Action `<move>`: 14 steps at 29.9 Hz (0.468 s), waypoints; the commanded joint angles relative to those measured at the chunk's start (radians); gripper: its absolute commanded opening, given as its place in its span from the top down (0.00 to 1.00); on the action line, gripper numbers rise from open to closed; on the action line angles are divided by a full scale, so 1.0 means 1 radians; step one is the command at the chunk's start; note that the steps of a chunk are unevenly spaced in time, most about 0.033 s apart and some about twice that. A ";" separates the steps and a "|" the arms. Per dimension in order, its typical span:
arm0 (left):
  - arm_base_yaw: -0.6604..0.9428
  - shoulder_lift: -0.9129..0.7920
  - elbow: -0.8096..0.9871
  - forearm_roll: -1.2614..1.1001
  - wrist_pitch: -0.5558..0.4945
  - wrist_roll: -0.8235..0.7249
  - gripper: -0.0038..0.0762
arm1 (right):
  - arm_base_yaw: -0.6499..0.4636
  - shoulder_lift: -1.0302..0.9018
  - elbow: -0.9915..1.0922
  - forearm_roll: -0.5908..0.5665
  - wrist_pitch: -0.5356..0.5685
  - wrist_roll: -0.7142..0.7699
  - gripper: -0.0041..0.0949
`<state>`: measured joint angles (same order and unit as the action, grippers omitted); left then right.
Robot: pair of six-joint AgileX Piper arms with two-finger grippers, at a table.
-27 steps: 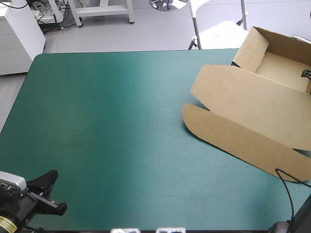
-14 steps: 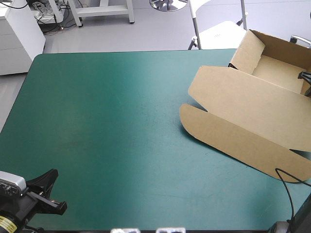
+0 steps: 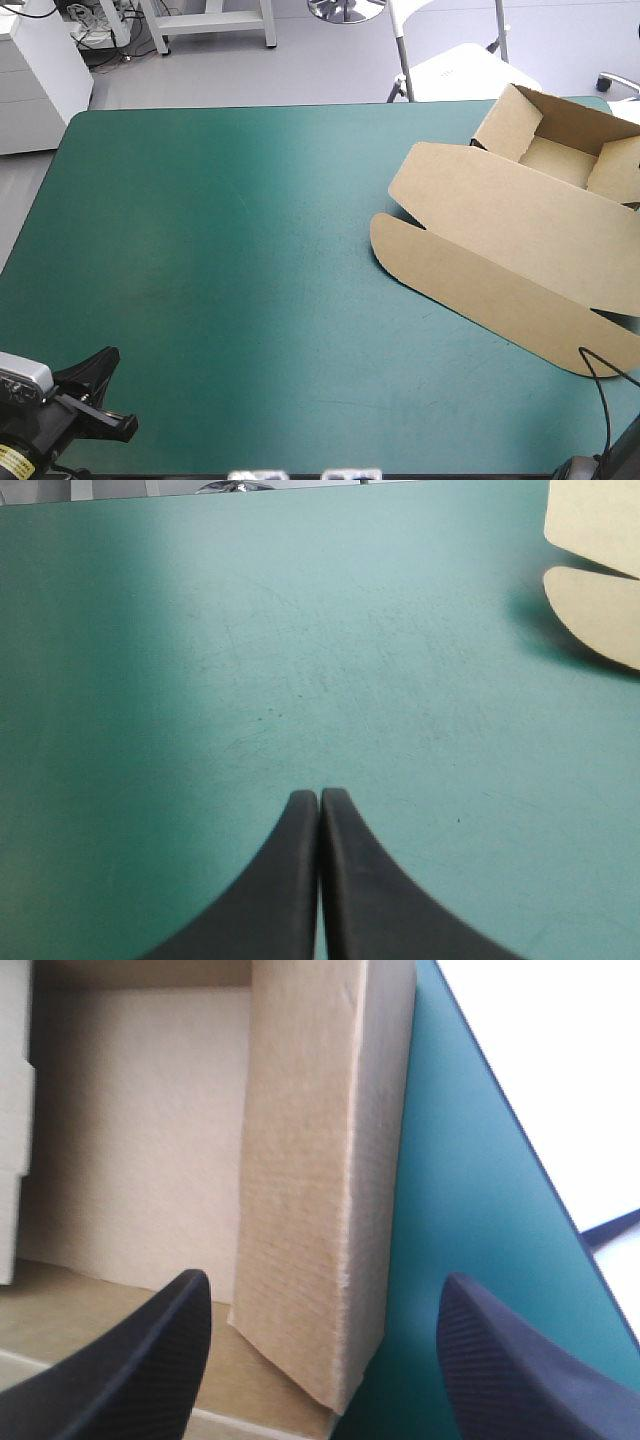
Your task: Fold the box
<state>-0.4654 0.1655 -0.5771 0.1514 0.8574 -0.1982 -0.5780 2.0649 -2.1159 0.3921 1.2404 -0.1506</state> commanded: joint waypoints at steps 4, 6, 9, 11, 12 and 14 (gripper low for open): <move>-0.004 0.016 -0.024 0.000 -0.070 -0.001 0.96 | -0.024 -0.229 -0.143 0.260 0.013 -0.098 0.71; -0.004 0.016 -0.024 0.000 -0.065 -0.001 0.96 | 0.013 -0.291 -0.142 0.314 0.013 -0.178 0.98; -0.004 0.016 -0.024 0.000 -0.053 -0.001 0.96 | 0.114 -0.376 -0.142 0.303 0.013 -0.197 0.96; -0.004 0.016 -0.024 -0.003 -0.047 -0.001 0.96 | 0.216 -0.421 -0.142 0.279 0.013 -0.202 0.96; -0.004 0.016 -0.024 -0.003 -0.047 -0.001 0.96 | 0.277 -0.440 -0.137 0.255 0.013 -0.202 0.96; -0.004 0.016 -0.024 -0.003 -0.047 -0.001 0.96 | 0.400 -0.472 -0.115 0.179 0.011 -0.202 0.96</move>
<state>-0.4654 0.1655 -0.5771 0.1505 0.8734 -0.1982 -0.3048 1.6701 -2.2311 0.6175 1.2412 -0.3376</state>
